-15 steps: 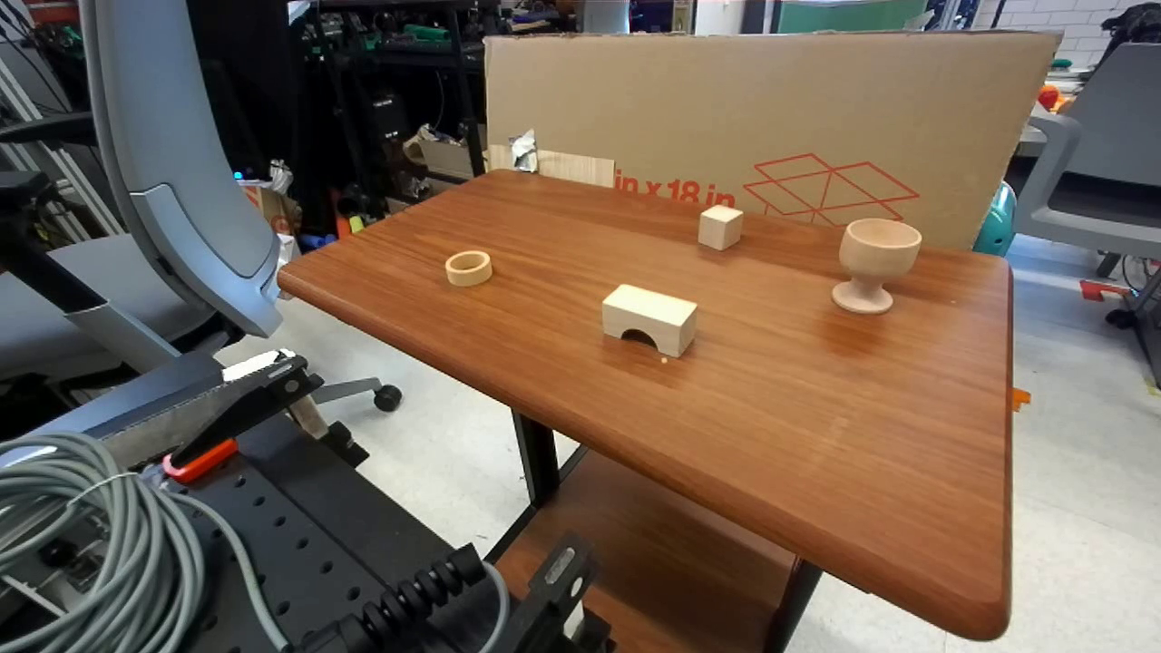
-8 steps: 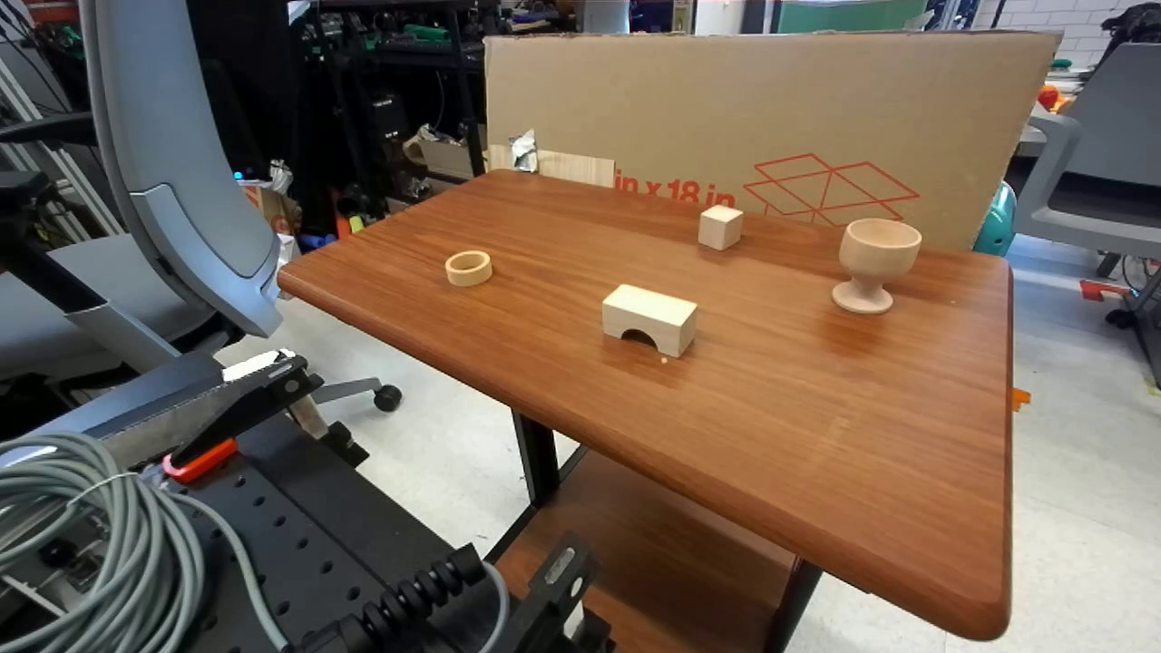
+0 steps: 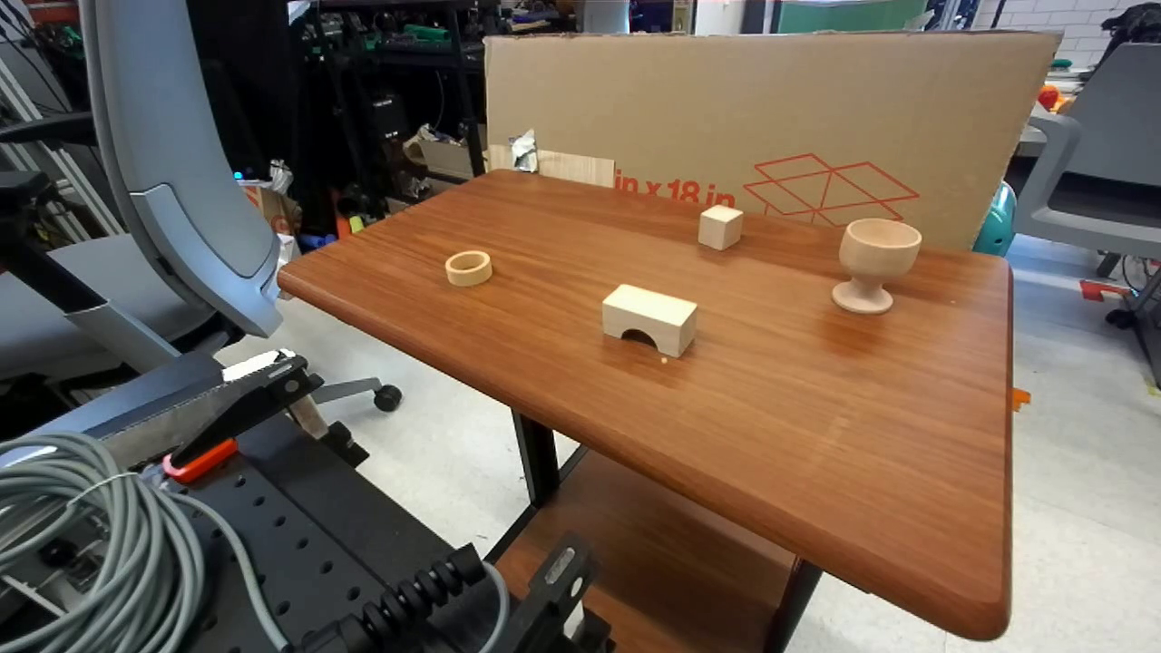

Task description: Pick up the square object and put it on the bridge shaped object

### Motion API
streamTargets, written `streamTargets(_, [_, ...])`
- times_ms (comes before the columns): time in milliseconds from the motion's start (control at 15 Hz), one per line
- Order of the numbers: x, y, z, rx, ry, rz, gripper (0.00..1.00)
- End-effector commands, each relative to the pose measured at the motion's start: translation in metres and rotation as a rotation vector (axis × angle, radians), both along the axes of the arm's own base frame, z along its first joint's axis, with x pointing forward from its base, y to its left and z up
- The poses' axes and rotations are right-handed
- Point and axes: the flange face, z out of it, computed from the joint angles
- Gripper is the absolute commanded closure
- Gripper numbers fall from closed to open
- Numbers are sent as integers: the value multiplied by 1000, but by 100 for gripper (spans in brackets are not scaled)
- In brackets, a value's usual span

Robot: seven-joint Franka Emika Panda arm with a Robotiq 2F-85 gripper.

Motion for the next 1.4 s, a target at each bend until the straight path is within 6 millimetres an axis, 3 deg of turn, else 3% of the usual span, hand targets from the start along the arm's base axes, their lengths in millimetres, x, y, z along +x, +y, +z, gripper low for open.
streamTargets(0, [0, 0, 1, 0, 1, 0, 0])
streamTargets(333, [2, 0, 1, 10, 12, -7, 0])
streamTargets(600, [17, 0, -4, 34, 70, -37, 0])
streamTargets(933, [56, 3, -7, 103, 95, -82, 0])
streamTargets(1333, [132, 7, -11, 228, 134, -115, 0])
